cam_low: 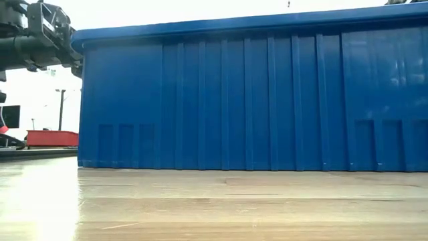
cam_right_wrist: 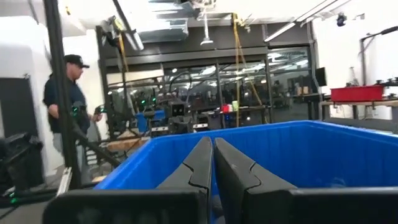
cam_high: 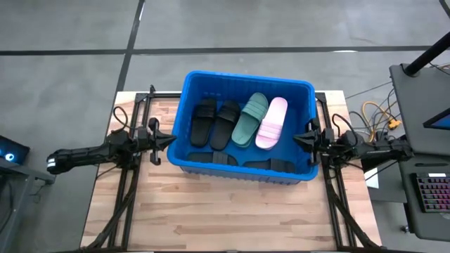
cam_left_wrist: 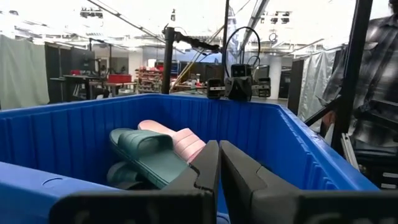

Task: Pick and place slides into bin
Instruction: Return to Home Position

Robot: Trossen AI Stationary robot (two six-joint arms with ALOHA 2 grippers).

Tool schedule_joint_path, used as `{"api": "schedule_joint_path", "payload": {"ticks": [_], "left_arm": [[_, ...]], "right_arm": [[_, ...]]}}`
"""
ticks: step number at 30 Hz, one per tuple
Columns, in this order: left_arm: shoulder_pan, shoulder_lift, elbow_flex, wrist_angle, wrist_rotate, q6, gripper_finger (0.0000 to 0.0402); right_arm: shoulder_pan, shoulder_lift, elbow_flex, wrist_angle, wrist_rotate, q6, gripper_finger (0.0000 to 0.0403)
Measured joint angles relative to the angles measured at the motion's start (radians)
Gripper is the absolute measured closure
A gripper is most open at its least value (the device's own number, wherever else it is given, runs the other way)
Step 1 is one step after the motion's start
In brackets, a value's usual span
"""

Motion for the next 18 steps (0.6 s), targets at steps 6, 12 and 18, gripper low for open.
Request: {"api": "schedule_joint_path", "payload": {"ticks": [6,12,18], "left_arm": [[0.000,-0.022,-0.003,-0.022,0.024,0.027,0.0402],[0.000,-0.062,-0.004,-0.087,0.044,0.033,0.0401],[0.000,-0.125,-0.005,-0.115,0.029,0.071,0.0402]], "right_arm": [[0.000,-0.002,-0.001,-0.001,-0.013,0.005,0.0394],[0.000,-0.003,0.004,-0.047,-0.031,0.072,0.0394],[0.001,-0.007,-0.001,-0.017,-0.039,-0.004,0.0394]]}}
